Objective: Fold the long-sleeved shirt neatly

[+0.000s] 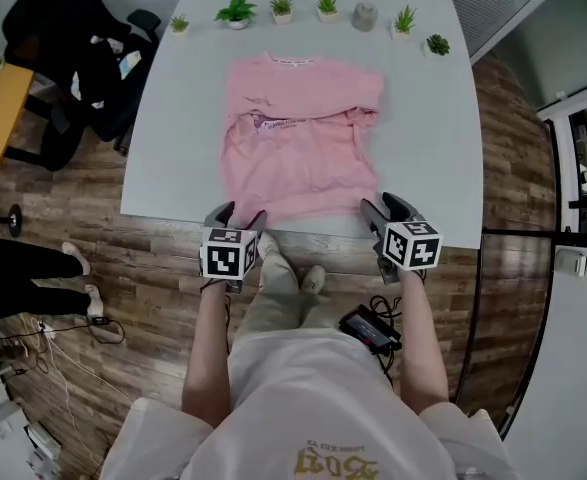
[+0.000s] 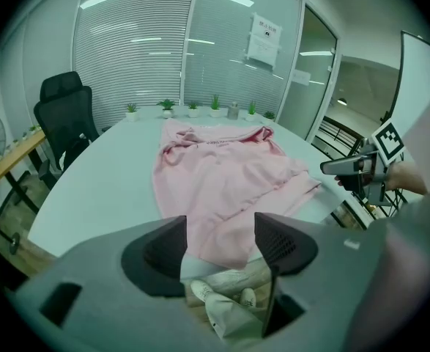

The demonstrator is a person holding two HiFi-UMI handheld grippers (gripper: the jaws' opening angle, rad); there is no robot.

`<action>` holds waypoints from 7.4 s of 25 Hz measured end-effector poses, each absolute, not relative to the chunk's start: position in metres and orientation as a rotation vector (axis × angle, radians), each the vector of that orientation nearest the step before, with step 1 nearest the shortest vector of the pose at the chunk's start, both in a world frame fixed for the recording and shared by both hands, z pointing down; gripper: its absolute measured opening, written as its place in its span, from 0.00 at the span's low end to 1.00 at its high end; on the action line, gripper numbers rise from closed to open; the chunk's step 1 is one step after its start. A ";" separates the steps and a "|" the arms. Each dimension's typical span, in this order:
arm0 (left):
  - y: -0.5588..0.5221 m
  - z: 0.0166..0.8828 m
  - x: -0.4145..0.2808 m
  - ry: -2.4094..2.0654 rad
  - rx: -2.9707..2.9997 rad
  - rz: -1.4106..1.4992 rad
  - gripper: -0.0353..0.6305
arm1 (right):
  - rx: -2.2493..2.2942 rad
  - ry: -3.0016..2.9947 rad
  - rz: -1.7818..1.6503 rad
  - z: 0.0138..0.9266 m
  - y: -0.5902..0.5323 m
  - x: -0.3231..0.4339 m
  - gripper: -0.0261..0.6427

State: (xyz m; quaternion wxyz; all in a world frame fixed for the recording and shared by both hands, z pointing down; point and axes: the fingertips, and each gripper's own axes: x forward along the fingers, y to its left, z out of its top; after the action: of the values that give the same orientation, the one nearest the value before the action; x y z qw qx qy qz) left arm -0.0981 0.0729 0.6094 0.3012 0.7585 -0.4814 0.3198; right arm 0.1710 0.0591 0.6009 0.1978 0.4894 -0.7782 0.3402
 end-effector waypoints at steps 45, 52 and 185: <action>0.079 0.658 -0.093 -1.336 1.969 1.016 0.25 | 1.210 -2.012 0.795 0.656 0.063 0.156 0.14; 0.082 0.657 -0.097 -1.314 1.963 1.063 0.16 | 1.142 -2.070 0.833 0.650 0.072 0.151 0.10; -0.248 0.588 -0.109 -1.272 2.016 0.956 0.38 | 1.489 -2.152 0.813 0.559 -0.233 0.160 0.25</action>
State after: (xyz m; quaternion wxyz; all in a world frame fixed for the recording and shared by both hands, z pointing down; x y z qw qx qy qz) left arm -0.1090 -0.2476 0.5882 0.2829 0.7529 -0.4749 0.3572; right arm 0.1604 -0.2326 0.5585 0.1992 0.5325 -0.7696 0.2906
